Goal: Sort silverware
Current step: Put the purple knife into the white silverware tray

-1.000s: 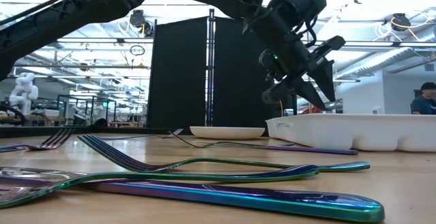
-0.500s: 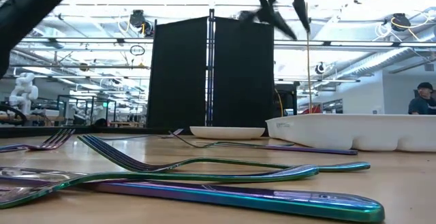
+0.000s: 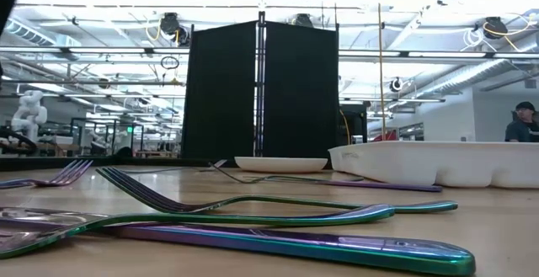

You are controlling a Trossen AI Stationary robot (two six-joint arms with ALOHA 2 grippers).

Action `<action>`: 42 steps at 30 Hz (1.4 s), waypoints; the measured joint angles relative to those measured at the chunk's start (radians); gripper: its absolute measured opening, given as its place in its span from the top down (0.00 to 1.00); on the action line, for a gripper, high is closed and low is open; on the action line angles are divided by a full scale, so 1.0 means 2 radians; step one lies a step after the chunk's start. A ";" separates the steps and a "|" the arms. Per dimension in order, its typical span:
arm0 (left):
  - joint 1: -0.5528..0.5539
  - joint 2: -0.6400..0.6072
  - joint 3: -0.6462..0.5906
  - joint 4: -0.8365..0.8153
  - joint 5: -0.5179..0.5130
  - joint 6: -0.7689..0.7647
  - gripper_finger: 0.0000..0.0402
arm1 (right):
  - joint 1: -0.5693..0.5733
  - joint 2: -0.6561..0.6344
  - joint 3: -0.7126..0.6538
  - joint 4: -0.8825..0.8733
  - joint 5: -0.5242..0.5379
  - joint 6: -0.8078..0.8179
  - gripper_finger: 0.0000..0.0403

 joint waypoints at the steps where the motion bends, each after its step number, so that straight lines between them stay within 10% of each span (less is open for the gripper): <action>1: -0.014 -0.021 -0.019 0.000 -0.004 -0.001 0.70 | -0.002 0.013 -0.008 0.039 0.000 0.001 0.67; 8: -0.114 -0.227 -0.282 0.048 -0.003 -0.098 0.70 | -0.030 0.154 0.010 0.267 0.002 -0.001 0.67; 17: -0.207 -0.392 -0.586 0.165 0.114 -0.542 0.70 | -0.037 0.327 0.170 0.226 0.000 0.012 0.67; 42: -0.261 -0.189 -0.681 0.432 0.189 -0.815 0.70 | -0.077 0.390 0.256 -0.037 -0.174 -0.078 0.67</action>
